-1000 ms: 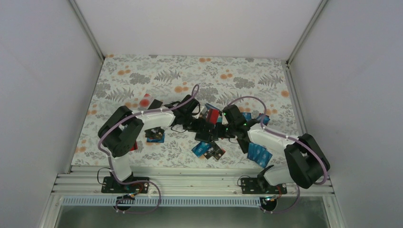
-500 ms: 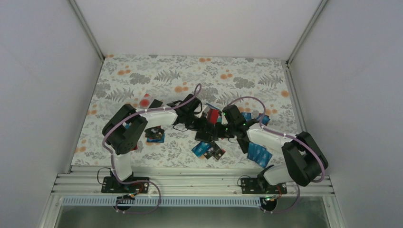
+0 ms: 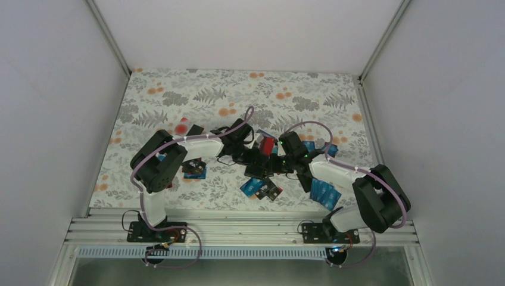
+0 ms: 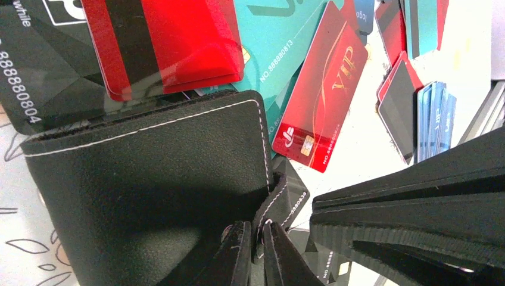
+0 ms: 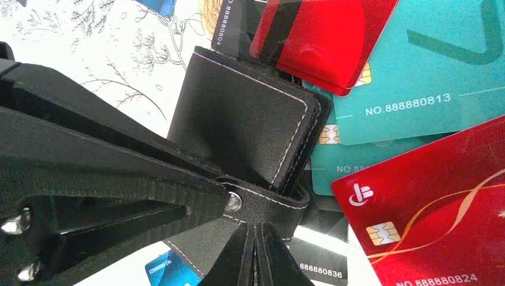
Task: Put the credit cards into the card holder
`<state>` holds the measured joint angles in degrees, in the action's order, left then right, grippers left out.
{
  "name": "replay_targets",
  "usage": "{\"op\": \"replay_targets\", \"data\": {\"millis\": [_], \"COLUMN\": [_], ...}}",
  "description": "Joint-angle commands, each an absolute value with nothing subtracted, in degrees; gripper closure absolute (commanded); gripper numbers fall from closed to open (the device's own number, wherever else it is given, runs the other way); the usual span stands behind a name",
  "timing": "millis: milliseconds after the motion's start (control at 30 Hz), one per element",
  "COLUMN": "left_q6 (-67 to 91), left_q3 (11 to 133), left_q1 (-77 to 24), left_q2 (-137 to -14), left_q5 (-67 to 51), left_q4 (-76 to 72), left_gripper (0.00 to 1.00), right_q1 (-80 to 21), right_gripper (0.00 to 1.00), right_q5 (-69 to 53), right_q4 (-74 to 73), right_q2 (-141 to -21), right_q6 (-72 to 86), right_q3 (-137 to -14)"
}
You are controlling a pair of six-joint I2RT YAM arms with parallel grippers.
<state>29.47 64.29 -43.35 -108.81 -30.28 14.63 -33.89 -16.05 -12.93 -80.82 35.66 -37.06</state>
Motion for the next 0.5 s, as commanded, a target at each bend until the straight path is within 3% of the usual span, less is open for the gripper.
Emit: {"op": "replay_targets", "data": {"millis": [0,467], "left_q6": [29.09,28.84], "left_q3": [65.86,67.26], "left_q1": [-43.94,-44.04], "left_q2": [-109.59,-108.4], "left_q5": [-31.21,-27.32], "left_q4": [13.78,17.56], "left_gripper": [0.96,0.98], "right_q1": [-33.46,-33.1], "right_gripper": [0.96,0.96], "right_q5": [-15.91,-17.12], "right_q4": [-11.84,-13.36], "right_q2": [-81.07,-84.86], "right_q6": [34.85,34.18], "right_q3": [-36.82,-42.99]}}
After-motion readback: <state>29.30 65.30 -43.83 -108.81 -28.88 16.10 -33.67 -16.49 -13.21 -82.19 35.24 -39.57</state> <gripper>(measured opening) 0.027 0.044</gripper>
